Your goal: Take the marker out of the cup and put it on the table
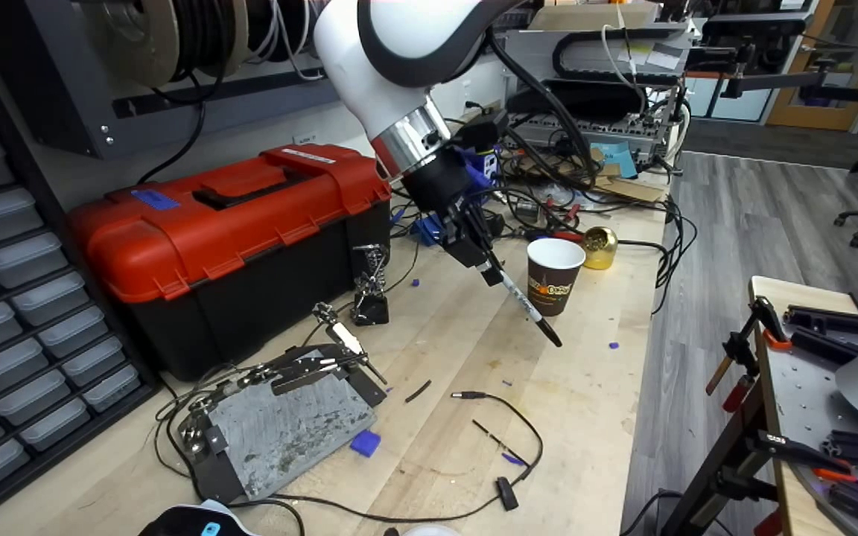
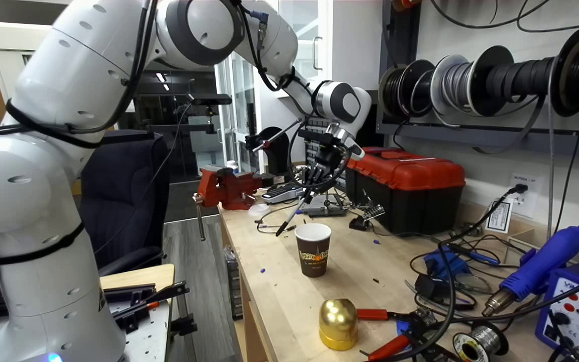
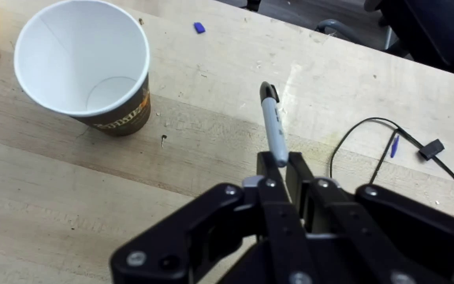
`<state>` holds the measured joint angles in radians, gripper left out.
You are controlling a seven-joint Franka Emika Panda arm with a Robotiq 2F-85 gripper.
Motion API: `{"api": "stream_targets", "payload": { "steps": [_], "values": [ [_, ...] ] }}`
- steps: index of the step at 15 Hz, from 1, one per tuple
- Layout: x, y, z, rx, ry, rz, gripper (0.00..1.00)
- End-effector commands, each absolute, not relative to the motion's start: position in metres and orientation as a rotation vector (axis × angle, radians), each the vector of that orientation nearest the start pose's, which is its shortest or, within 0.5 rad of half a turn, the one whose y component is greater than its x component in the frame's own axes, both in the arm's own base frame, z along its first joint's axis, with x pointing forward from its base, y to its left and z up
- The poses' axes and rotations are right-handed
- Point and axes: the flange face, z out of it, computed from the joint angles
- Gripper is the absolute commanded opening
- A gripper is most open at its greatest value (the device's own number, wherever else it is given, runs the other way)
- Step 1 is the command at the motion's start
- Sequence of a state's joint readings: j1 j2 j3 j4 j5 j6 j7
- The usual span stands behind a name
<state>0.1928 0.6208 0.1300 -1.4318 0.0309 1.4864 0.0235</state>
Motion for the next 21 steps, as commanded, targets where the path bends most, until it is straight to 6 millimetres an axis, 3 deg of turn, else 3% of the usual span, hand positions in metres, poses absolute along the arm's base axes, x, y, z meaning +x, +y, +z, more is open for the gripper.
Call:
{"api": "stream_targets", "payload": {
  "steps": [1, 4, 5, 7, 11, 16, 21],
  "values": [
    [0.623, 0.199, 0.293, -2.969, -0.382, 0.882, 0.0],
    [0.625, 0.201, 0.284, -2.952, -0.378, 0.908, 0.0],
    [0.626, 0.203, 0.283, -2.959, -0.389, 0.9, 0.26],
    [0.625, 0.203, 0.283, -2.959, -0.387, 0.894, 0.34],
    [0.622, 0.197, 0.285, -2.961, -0.373, 0.861, 0.62],
    [0.608, 0.179, 0.288, -2.996, -0.285, 0.658, 0.98],
    [0.587, 0.161, 0.311, -3.023, -0.173, 0.412, 1.0]
  ]
}}
